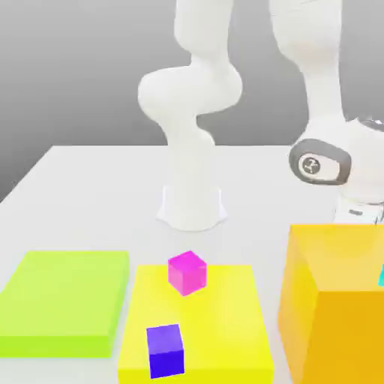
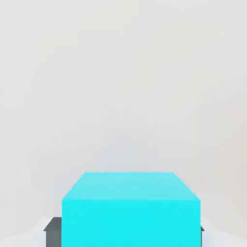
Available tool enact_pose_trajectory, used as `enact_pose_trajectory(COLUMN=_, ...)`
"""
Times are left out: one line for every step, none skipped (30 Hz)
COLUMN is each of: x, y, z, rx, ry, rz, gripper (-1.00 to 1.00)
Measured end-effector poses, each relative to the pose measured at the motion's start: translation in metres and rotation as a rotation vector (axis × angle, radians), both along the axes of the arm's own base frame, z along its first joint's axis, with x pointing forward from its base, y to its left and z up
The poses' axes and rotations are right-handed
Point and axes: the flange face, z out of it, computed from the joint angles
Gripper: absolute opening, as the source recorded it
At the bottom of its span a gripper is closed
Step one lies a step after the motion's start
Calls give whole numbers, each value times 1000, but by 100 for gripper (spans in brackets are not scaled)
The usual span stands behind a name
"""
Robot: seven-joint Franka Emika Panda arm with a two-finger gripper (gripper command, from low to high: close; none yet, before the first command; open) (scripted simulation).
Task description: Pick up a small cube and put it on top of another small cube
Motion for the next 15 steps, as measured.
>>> enact_pose_trajectory(x=1, y=12, z=15, rx=21, ry=-27, rz=36, gripper=-100)
enact_pose_trajectory(x=1, y=31, z=33, rx=54, ry=-69, rz=95, gripper=-100)
enact_pose_trajectory(x=-4, y=55, z=52, rx=92, ry=-115, rz=168, gripper=-100)
enact_pose_trajectory(x=5, y=62, z=71, rx=113, ry=-158, rz=206, gripper=-100)
enact_pose_trajectory(x=12, y=65, z=90, rx=123, ry=-197, rz=248, gripper=-100)
enact_pose_trajectory(x=22, y=63, z=108, rx=125, ry=-235, rz=283, gripper=-100)
enact_pose_trajectory(x=43, y=50, z=126, rx=118, ry=-274, rz=286, gripper=-100)
enact_pose_trajectory(x=59, y=36, z=141, rx=105, ry=-302, rz=294, gripper=-100)
enact_pose_trajectory(x=73, y=18, z=153, rx=85, ry=-320, rz=297, gripper=-100)
enact_pose_trajectory(x=86, y=-2, z=163, rx=63, ry=-331, rz=295, gripper=-100)
enact_pose_trajectory(x=99, y=-25, z=172, rx=40, ry=-338, rz=288, gripper=-100)
enact_pose_trajectory(x=110, y=-50, z=178, rx=18, ry=-335, rz=274, gripper=-100)
enact_pose_trajectory(x=117, y=-75, z=179, rx=-1, ry=-320, rz=252, gripper=-100)
enact_pose_trajectory(x=123, y=-100, z=179, rx=-17, ry=-300, rz=228, gripper=-100)
enact_pose_trajectory(x=126, y=-125, z=177, rx=-30, ry=-277, rz=203, gripper=-100)
